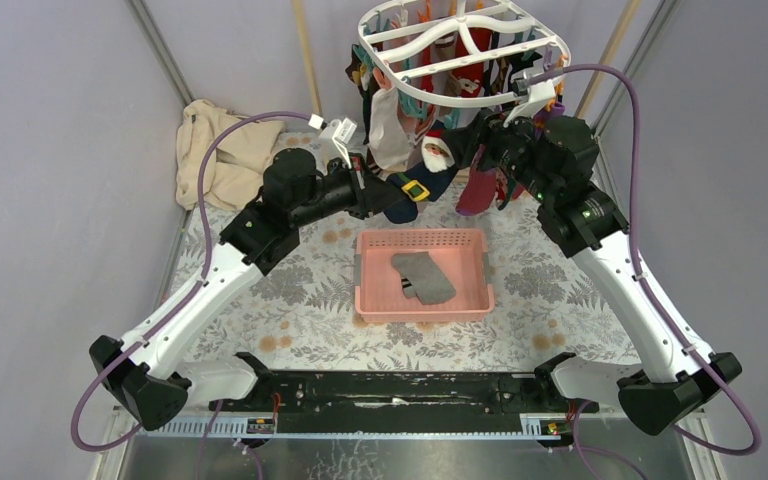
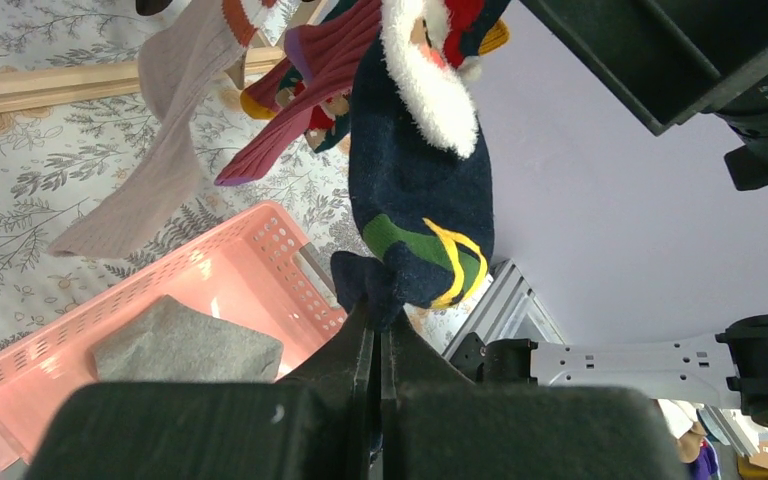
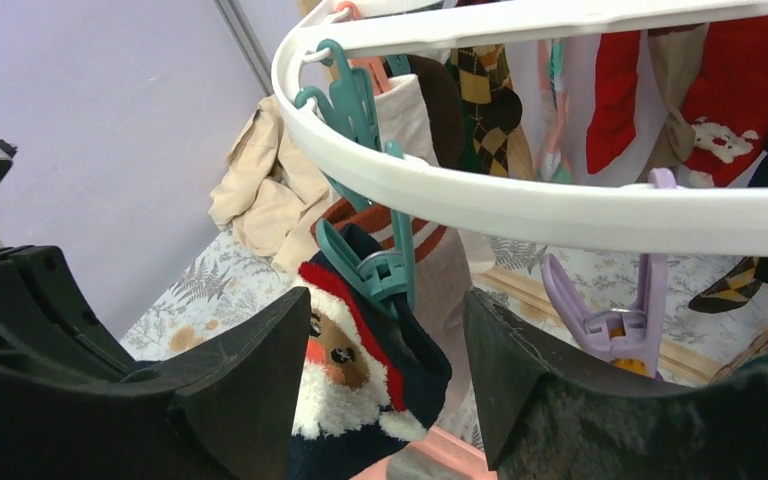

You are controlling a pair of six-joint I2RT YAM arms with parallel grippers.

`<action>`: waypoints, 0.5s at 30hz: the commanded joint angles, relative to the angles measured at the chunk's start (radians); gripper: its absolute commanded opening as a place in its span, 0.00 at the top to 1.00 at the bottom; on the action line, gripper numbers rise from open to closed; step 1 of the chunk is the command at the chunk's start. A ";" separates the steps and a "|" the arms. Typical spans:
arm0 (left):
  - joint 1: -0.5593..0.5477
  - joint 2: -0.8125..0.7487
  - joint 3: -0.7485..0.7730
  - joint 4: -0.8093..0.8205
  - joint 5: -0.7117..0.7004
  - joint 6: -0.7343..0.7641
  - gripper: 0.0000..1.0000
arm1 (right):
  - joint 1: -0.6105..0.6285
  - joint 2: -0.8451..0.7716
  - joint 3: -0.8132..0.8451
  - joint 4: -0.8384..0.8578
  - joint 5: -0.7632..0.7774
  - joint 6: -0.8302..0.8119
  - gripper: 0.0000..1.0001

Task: Remove the socks clipped to the hanger
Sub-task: Remove the sock from the hanger.

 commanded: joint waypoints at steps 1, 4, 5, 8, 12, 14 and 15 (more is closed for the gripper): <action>0.008 -0.026 0.033 -0.009 0.033 -0.005 1.00 | -0.003 0.002 0.037 0.103 0.028 -0.022 0.35; 0.008 -0.032 0.031 -0.012 0.038 -0.004 1.00 | -0.003 0.008 0.032 0.128 0.028 -0.022 0.35; 0.008 -0.032 0.030 -0.012 0.039 -0.004 1.00 | -0.003 0.010 0.031 0.136 0.026 -0.022 0.35; 0.009 -0.036 0.021 -0.014 0.040 -0.004 1.00 | -0.003 0.020 0.030 0.163 0.030 -0.021 0.35; 0.009 -0.041 0.010 -0.009 0.041 -0.005 1.00 | -0.003 0.035 0.031 0.188 0.036 -0.019 0.36; 0.011 -0.040 0.007 -0.009 0.043 -0.005 1.00 | -0.003 0.043 0.034 0.196 0.038 -0.018 0.37; 0.011 -0.040 0.006 -0.009 0.044 -0.006 1.00 | -0.003 0.048 0.035 0.200 0.040 -0.019 0.37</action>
